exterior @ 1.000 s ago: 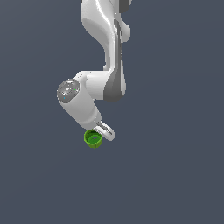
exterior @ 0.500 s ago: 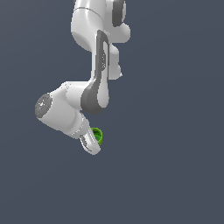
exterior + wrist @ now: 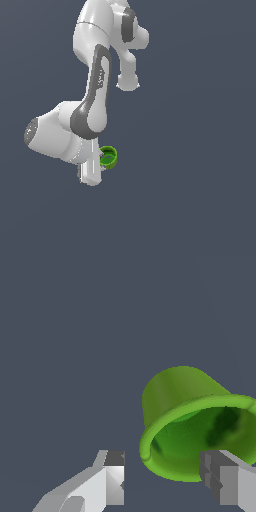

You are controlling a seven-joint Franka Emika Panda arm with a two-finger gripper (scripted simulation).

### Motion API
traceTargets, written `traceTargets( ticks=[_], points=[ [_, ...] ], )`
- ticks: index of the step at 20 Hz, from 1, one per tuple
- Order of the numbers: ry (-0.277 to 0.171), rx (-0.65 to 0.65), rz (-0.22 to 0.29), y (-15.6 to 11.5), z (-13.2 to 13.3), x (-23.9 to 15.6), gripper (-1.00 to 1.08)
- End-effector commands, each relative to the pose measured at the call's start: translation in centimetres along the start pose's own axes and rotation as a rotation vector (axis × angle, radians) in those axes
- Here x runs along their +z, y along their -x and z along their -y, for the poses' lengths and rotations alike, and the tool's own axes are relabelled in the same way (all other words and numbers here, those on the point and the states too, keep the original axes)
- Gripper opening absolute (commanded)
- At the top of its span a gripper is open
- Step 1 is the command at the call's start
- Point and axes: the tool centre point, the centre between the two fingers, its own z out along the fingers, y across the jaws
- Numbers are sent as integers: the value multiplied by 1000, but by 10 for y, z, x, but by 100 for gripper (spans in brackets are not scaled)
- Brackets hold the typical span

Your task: Pick up the object and move it to a goal position.

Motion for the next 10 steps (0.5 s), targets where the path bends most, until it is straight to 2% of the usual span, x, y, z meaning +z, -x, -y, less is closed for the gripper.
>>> traceTargets(
  ticks=[1, 6, 10],
  points=[
    [-9, 43, 23, -3, 2, 0, 28],
    [-18, 90, 47, -7, 4, -1, 28],
    [-18, 93, 48, -8, 4, -1, 28]
  ],
)
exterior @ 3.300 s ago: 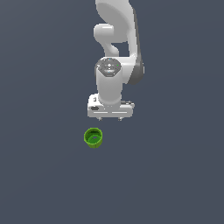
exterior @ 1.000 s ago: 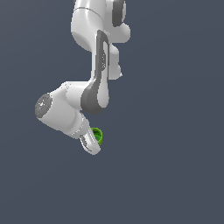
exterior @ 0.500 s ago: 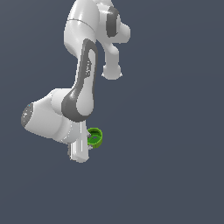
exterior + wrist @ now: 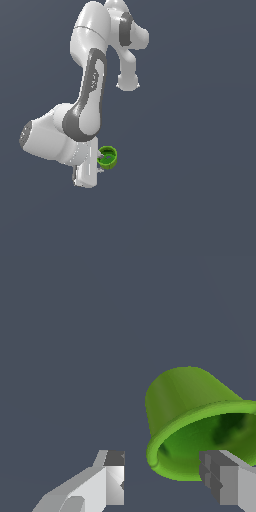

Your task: Pick up the object and move it to a goal position.

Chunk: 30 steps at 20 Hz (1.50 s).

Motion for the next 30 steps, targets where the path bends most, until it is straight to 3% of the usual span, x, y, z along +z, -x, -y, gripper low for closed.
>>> traceTargets(
  ticks=[1, 12, 13, 24, 30],
  points=[
    [0, 0, 0, 0, 0, 0, 28],
    [-1, 4, 2, 1, 0, 30, 28],
    [-1, 4, 2, 1, 0, 30, -100],
    [-1, 4, 3, 1, 0, 30, -100],
    [-38, -5, 26, 11, 7, 27, -100]
  ],
)
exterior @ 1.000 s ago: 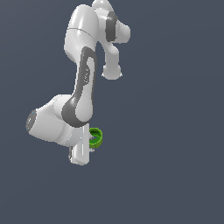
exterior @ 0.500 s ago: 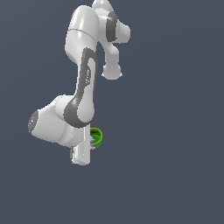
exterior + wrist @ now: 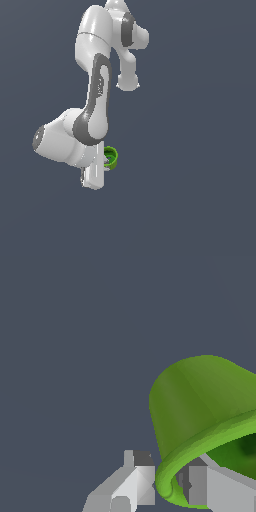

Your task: Pick up the object and move it to a goal position.

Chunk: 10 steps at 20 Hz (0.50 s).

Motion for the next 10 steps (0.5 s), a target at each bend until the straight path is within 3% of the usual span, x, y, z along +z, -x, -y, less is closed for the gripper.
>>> traceTargets(
  ticks=[1, 10],
  points=[
    [-26, -7, 14, 7, 5, -3, -100],
    [-191, -48, 115, 52, 33, -19, -100]
  ],
)
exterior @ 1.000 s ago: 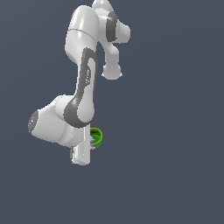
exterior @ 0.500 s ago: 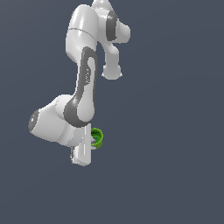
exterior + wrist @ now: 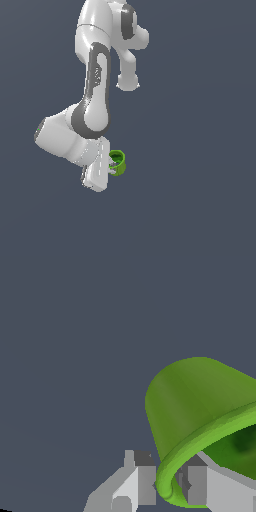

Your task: Pick up the object and move it to a goal position.

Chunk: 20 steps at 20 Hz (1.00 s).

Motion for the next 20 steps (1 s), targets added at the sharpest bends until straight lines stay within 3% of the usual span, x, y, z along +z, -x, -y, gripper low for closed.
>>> traceTargets(
  ticks=[1, 20],
  points=[
    [-60, -16, 34, 16, 12, -5, -100],
    [-518, -133, 314, 135, 73, -76, -100]
  ],
)
